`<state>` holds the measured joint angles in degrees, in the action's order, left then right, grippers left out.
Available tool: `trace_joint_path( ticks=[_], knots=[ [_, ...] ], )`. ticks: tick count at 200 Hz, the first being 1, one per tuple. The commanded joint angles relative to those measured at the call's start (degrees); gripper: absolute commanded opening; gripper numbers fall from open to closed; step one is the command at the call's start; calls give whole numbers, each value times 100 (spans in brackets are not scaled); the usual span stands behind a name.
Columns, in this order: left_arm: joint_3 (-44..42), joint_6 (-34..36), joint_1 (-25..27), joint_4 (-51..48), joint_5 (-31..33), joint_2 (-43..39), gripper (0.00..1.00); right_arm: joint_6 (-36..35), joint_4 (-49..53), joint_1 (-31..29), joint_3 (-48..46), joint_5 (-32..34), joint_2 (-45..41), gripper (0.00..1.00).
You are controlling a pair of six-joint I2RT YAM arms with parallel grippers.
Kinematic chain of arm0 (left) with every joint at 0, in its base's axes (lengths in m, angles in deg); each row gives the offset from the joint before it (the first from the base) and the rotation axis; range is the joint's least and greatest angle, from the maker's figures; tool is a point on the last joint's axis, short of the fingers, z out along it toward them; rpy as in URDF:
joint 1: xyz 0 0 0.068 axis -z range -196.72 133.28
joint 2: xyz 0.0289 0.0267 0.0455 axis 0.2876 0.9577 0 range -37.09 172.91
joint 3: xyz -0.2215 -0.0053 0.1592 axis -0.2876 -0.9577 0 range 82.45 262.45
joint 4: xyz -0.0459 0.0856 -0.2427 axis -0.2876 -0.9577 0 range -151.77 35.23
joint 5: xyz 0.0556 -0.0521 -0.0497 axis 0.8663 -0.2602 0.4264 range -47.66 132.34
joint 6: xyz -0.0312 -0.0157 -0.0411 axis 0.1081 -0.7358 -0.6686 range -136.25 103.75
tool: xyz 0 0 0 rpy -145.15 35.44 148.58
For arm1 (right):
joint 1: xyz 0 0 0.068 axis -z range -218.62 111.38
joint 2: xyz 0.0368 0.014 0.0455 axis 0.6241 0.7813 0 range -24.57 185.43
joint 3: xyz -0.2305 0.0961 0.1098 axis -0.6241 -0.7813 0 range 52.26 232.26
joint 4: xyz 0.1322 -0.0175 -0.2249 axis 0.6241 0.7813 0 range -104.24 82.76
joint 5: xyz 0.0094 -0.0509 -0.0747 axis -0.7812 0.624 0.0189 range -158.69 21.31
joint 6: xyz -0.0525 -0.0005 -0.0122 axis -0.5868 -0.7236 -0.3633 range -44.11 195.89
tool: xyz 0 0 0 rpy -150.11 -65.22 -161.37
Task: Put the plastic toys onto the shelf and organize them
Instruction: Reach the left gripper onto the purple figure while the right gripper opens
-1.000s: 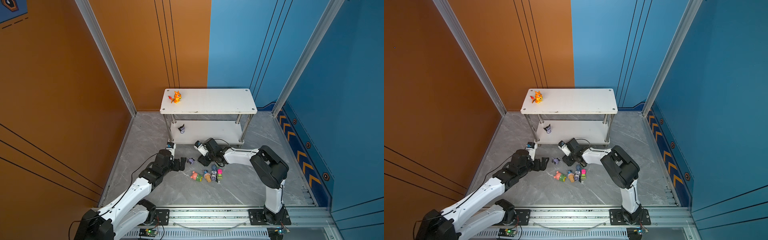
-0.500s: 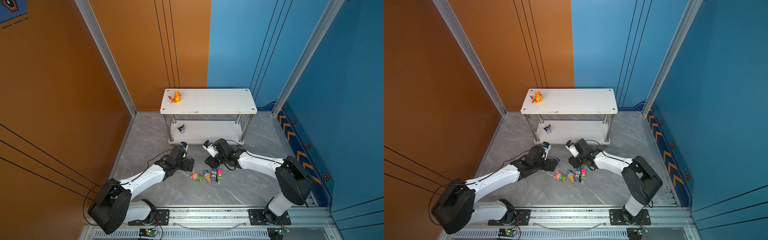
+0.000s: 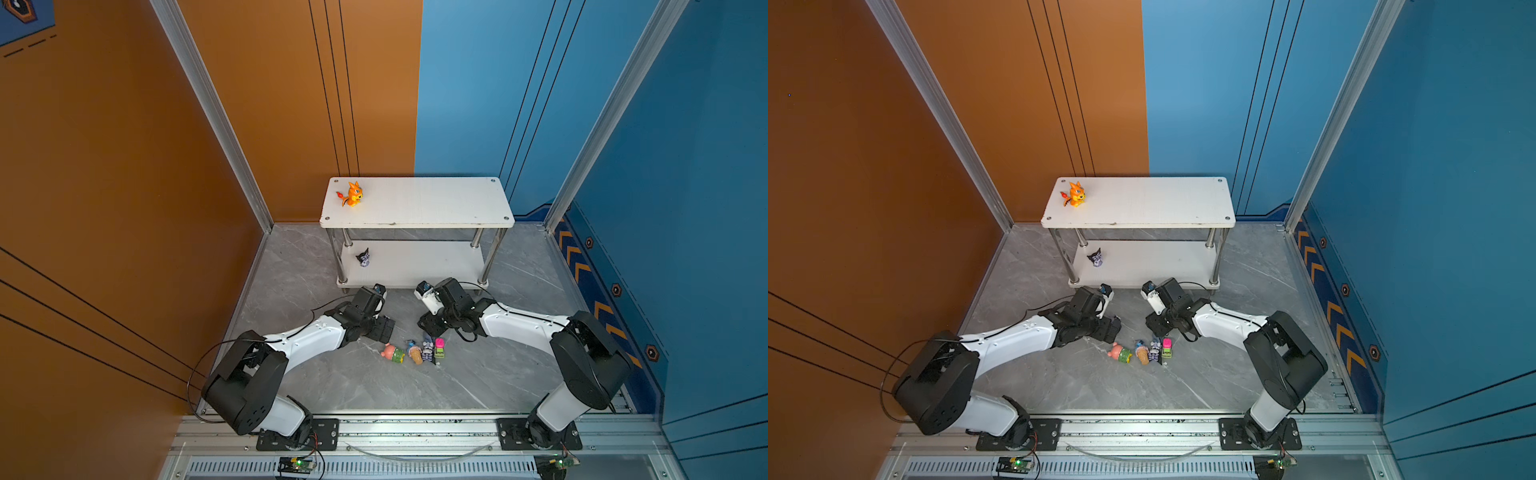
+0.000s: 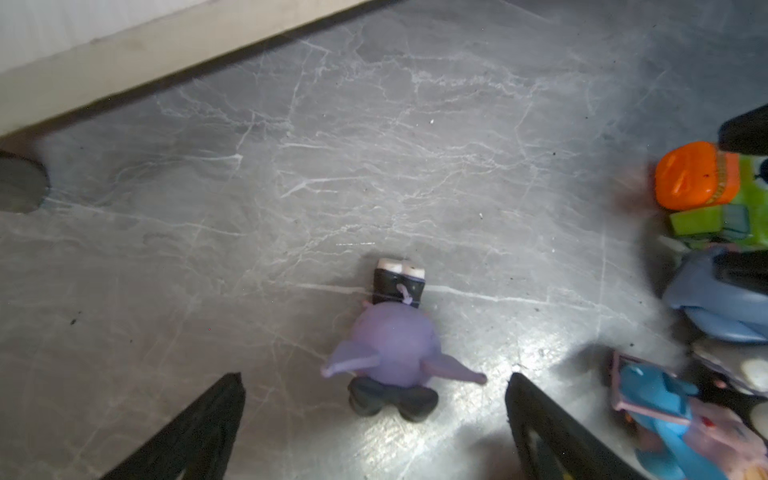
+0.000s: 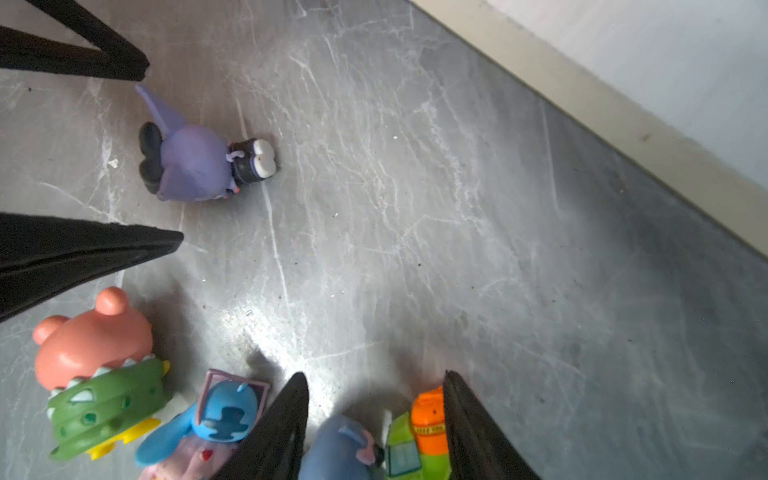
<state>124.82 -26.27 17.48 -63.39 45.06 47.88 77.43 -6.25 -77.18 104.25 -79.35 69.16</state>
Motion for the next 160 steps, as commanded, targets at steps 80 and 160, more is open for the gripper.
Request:
trace_joint_path(
  ticks=[80,160],
  knots=[
    [263,358,89,67,-194,543,76,96,-28,50,-125,28,-147,53],
    [328,395,114,189,-238,695,60,102,-89,50,-136,-18,-64,53]
  ],
)
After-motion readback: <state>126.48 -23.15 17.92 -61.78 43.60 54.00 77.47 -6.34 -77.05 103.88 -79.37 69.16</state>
